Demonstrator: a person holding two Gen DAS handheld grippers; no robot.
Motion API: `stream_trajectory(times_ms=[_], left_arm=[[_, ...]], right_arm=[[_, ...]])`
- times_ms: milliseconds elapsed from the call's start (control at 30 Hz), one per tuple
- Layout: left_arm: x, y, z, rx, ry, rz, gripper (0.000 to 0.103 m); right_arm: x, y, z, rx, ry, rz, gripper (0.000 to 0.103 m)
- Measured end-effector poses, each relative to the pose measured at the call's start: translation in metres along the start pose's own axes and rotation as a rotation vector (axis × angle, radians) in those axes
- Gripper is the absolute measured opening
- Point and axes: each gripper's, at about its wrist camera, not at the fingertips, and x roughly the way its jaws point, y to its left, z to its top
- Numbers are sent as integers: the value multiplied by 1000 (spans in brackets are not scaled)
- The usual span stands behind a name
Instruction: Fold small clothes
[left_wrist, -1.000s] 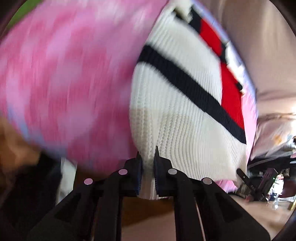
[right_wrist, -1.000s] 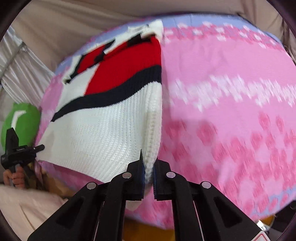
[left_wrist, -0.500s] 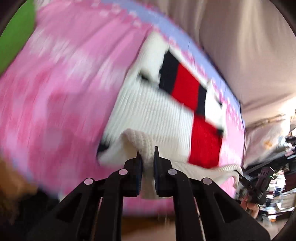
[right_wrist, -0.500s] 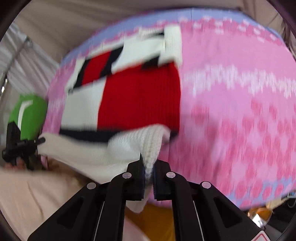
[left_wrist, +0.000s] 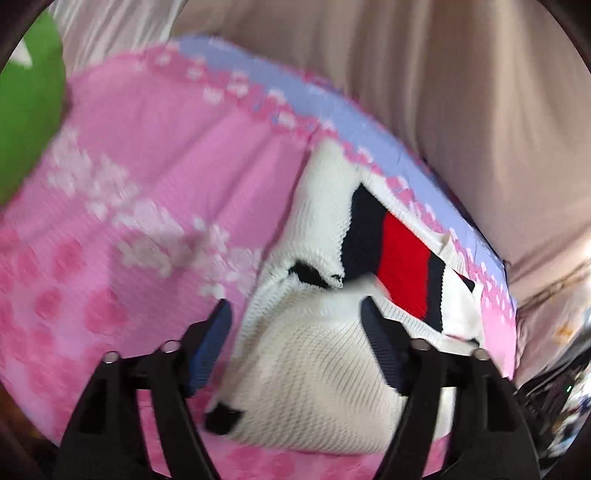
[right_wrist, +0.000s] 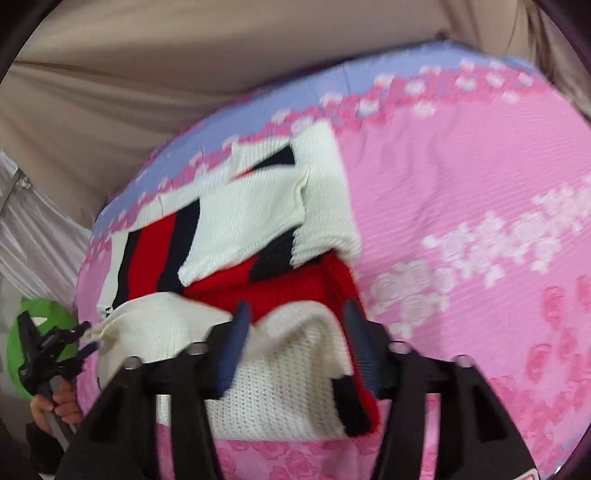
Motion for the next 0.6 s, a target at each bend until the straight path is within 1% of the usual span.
stream_trajectory(times_ms=[67, 100, 133, 200, 267, 333, 367, 433, 467, 500, 533, 567, 600], left_arm=[[-4, -1, -2, 39, 5, -10, 79], [1, -2, -1, 63, 18, -5, 79], [7, -5, -1, 80, 30, 3, 79], [23, -13, 1, 116, 54, 10, 79], [37, -22, 2, 144, 57, -4, 79], [56, -33, 2, 168, 84, -16, 78], [63, -37, 2, 176, 102, -26, 75], [78, -43, 3, 194, 143, -32, 58], [84, -44, 4, 203, 167, -17, 38], [86, -44, 3, 205, 179, 1, 13], [86, -42, 3, 197, 186, 11, 9], [83, -39, 4, 176, 182, 4, 8], [75, -34, 4, 148, 168, -8, 7]], right_arm=[[-8, 3, -6, -63, -4, -22, 62], [-7, 6, -9, -105, 4, -31, 64], [-2, 10, -12, -157, 17, -44, 66], [12, 14, -16, -223, 46, -80, 67], [29, 19, -12, -246, 54, -89, 67], [44, 22, -5, -244, 51, -76, 67], [51, 25, 1, -242, 51, -65, 67], [68, 29, 9, -230, 69, -38, 67], [76, 29, 11, -223, 86, -35, 67], [84, 30, 11, -215, 113, -28, 67], [89, 29, 10, -206, 129, -23, 60], [94, 28, 8, -189, 150, -16, 37], [95, 26, 6, -173, 159, -11, 24]])
